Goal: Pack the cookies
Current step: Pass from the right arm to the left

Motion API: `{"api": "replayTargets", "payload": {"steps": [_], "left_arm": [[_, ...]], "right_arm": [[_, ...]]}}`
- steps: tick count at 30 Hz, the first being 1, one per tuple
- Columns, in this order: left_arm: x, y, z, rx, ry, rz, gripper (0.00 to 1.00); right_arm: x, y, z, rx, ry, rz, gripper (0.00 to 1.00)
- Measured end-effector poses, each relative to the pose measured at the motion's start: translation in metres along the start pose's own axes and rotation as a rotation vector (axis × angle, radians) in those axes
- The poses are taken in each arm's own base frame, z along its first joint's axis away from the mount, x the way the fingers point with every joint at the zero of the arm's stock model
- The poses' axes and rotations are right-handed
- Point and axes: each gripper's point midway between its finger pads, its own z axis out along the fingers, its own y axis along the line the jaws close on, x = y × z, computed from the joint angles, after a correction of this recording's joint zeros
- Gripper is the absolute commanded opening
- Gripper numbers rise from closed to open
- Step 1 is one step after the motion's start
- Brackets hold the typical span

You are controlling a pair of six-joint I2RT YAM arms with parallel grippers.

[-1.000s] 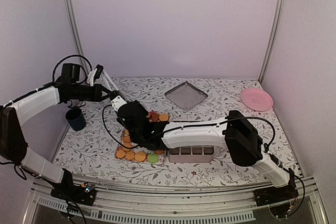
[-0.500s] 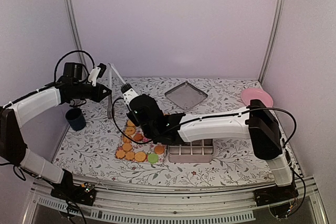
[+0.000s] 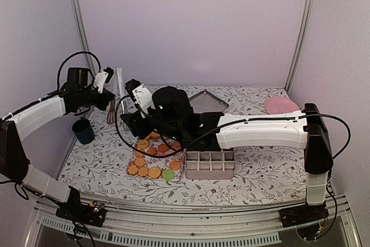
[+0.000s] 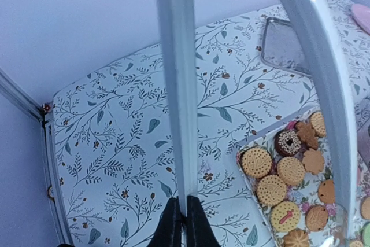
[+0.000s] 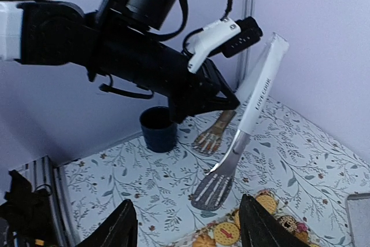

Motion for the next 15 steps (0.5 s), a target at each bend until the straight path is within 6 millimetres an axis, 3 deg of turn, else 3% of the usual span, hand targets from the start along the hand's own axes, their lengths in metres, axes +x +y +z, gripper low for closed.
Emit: {"api": "replayTargets", "payload": {"steps": [5, 8, 12, 15], "left_arm": [[-0.015, -0.017, -0.016, 0.077, -0.060, 0.082, 0.00], [-0.026, -0.038, -0.033, 0.165, -0.111, 0.140, 0.00], [-0.025, -0.073, -0.047, 0.315, -0.122, 0.183, 0.00], [-0.018, -0.096, -0.054, 0.428, -0.098, 0.190, 0.00]], "right_arm": [[-0.042, 0.015, -0.026, -0.303, -0.044, 0.123, 0.58], [-0.054, -0.004, -0.029, -0.429, -0.043, 0.205, 0.56], [-0.045, -0.032, -0.027, -0.526, 0.009, 0.295, 0.55], [-0.032, -0.036, -0.023, -0.584, 0.056, 0.340, 0.55]]}}
